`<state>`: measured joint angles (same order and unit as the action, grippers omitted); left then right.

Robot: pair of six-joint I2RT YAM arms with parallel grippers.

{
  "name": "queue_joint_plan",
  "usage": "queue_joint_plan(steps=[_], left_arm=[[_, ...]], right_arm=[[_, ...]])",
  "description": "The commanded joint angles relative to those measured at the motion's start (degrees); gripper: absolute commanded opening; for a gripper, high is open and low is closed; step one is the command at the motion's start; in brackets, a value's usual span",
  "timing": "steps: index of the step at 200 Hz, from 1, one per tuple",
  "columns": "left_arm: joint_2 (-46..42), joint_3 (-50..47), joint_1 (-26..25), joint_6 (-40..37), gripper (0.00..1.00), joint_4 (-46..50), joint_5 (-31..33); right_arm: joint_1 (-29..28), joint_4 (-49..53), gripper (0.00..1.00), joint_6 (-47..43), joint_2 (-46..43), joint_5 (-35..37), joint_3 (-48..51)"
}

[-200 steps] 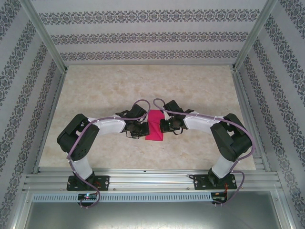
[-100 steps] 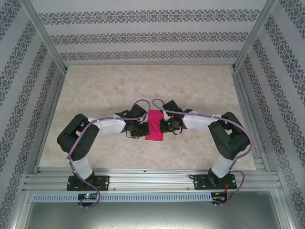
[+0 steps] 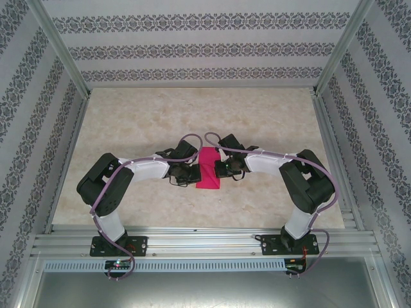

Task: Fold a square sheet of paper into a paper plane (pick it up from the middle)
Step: Fold the triangle a second time at the center of the table.

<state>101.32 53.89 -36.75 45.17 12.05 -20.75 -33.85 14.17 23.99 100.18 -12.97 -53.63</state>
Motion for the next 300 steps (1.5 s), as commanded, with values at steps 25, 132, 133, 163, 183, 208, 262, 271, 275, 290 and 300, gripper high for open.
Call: queue_joint_plan(steps=[25,132,133,163,183,208,262,271,275,290,300], left_arm=[[2.1,-0.1,-0.5,-1.4,0.08,4.5,3.0],[-8.9,-2.3,-0.2,0.4,0.13,-0.9,2.8],[-8.9,-2.3,-0.2,0.6,0.12,-1.1,2.6],[-8.4,-5.2,1.8,7.5,0.07,-13.8,-2.0],[-6.2,-7.0,2.7,12.4,0.00,-24.1,-5.0],[-2.9,-7.9,2.7,15.9,0.00,-32.9,-8.0],[0.3,-8.6,2.7,17.5,0.00,-36.5,-8.6],[0.9,-8.4,2.7,17.5,0.00,-36.4,-8.6],[1.1,-8.2,2.7,17.3,0.00,-36.1,-8.6],[1.9,-7.7,2.8,17.1,0.00,-35.2,-8.5],[2.4,-7.7,2.7,17.3,0.00,-35.0,-8.4]], right_arm=[[0.8,1.3,0.03,-0.3,1.3,0.3,-1.1],[0.9,0.8,0.03,0.3,2.5,0.1,0.1],[0.9,0.7,0.03,0.3,2.6,0.1,0.1],[0.9,0.4,0.02,0.5,2.6,-0.1,0.3],[0.9,0.0,0.02,0.8,3.0,-0.2,0.5],[0.9,-0.2,0.02,0.8,3.4,-0.4,0.6],[1.0,-0.2,0.03,0.7,3.5,-0.4,0.6],[1.0,-0.3,0.02,0.8,3.4,-0.3,0.6],[1.0,-0.3,0.02,0.8,3.4,-0.3,0.6],[1.0,-0.2,0.02,0.7,3.4,-0.4,0.6],[1.1,-0.2,0.02,0.7,3.4,-0.3,0.6]])
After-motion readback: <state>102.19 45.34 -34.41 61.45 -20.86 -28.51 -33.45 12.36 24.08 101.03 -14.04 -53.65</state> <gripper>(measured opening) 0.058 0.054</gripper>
